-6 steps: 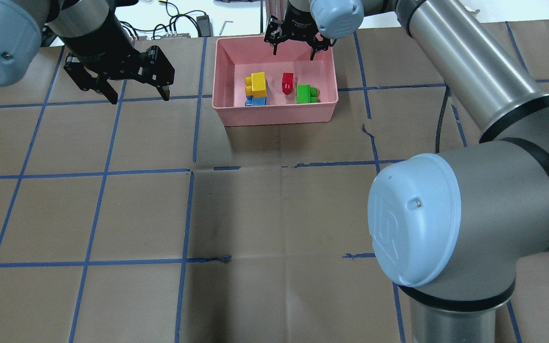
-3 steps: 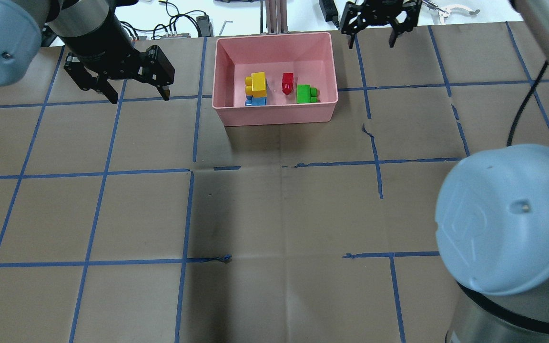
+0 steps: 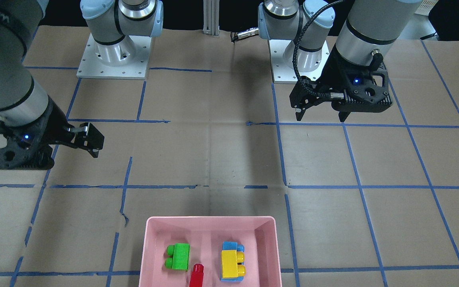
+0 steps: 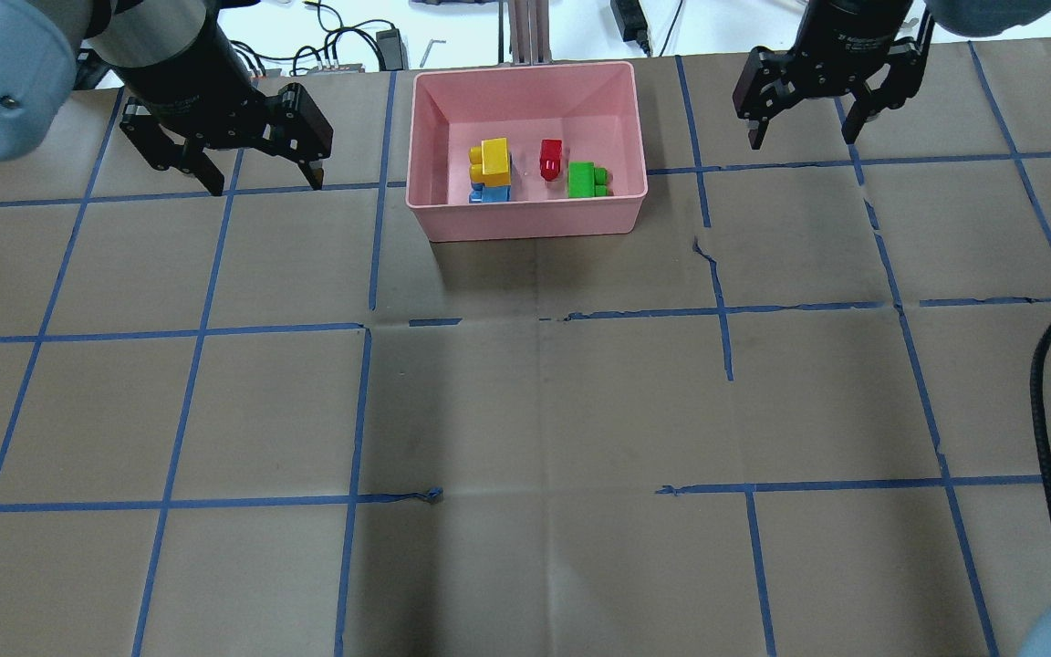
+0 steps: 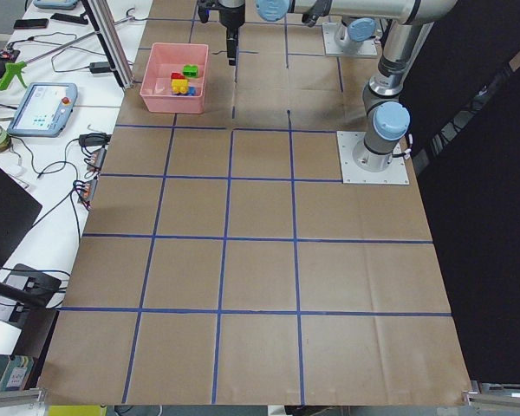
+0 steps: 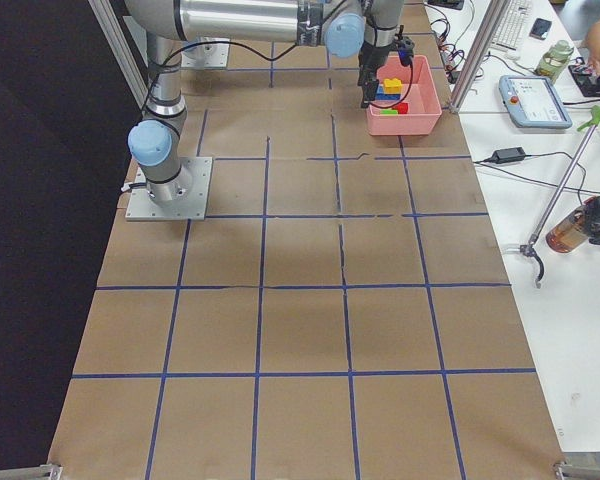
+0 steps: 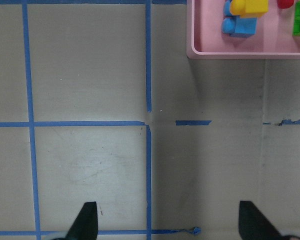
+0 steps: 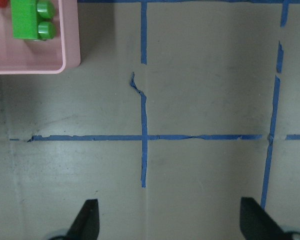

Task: Put all blocks into box

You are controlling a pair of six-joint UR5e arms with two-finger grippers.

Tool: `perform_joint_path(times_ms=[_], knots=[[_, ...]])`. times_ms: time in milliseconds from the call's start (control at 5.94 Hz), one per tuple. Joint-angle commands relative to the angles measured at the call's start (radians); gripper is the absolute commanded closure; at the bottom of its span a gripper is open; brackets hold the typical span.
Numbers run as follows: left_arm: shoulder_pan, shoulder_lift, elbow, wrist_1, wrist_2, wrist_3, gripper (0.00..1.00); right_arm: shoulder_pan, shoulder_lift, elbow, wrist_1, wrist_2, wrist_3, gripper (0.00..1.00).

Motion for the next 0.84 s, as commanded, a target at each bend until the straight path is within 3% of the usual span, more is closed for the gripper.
perform_joint_path(times_ms=[0,673], knots=[[0.005,0.002,-0.001,-0.003,0.0,0.0,0.0,0.046,-0.121,0.037,0.087,-0.036,0.077,0.0],[0.005,0.002,-0.001,-0.001,-0.001,0.0,0.0,0.05,-0.115,0.051,0.08,-0.021,0.067,0.0]])
